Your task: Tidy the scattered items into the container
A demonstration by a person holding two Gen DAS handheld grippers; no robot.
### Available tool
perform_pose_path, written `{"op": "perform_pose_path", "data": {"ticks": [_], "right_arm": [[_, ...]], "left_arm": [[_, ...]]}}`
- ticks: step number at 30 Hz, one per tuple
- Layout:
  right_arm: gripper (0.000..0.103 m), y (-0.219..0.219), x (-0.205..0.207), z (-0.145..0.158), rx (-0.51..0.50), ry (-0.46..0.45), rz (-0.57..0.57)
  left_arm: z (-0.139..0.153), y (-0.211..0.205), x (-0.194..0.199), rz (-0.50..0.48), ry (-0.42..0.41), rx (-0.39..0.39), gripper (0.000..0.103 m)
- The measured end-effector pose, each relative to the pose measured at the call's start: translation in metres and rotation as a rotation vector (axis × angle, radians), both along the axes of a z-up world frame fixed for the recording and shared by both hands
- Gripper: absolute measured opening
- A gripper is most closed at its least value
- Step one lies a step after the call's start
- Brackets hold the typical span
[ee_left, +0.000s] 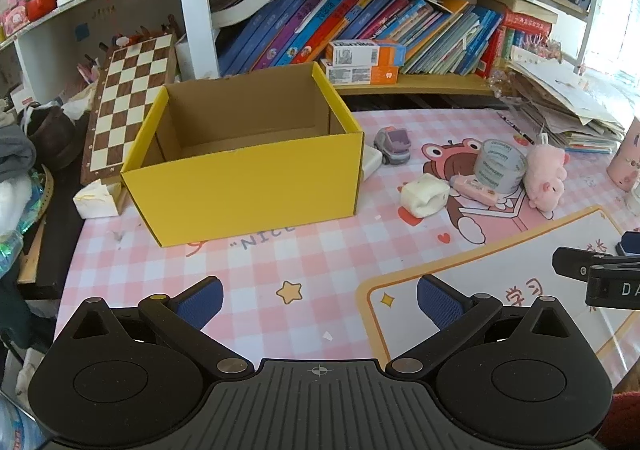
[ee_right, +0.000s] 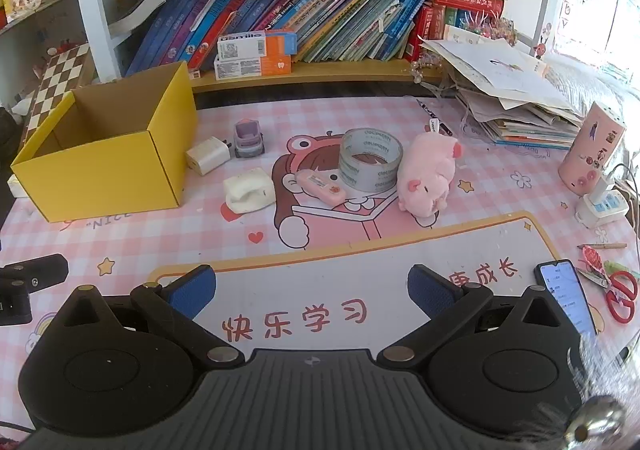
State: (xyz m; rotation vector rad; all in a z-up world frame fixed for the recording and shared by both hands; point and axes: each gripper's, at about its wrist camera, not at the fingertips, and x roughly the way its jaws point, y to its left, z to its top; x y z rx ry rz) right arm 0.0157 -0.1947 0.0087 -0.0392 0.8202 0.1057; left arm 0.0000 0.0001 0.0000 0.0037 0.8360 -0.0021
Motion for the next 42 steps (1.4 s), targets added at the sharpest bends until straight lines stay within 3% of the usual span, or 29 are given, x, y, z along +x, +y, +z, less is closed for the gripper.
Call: {"op": "perform_pose_path", "data": {"ticks": [42], "right_arm": [[0.103,0.009,0.011,-0.002,-0.009,0.015,0.005]], "left_arm": [[-0.004,0.004,0.008,-0.001,0.015,-0.005,0.103]]}}
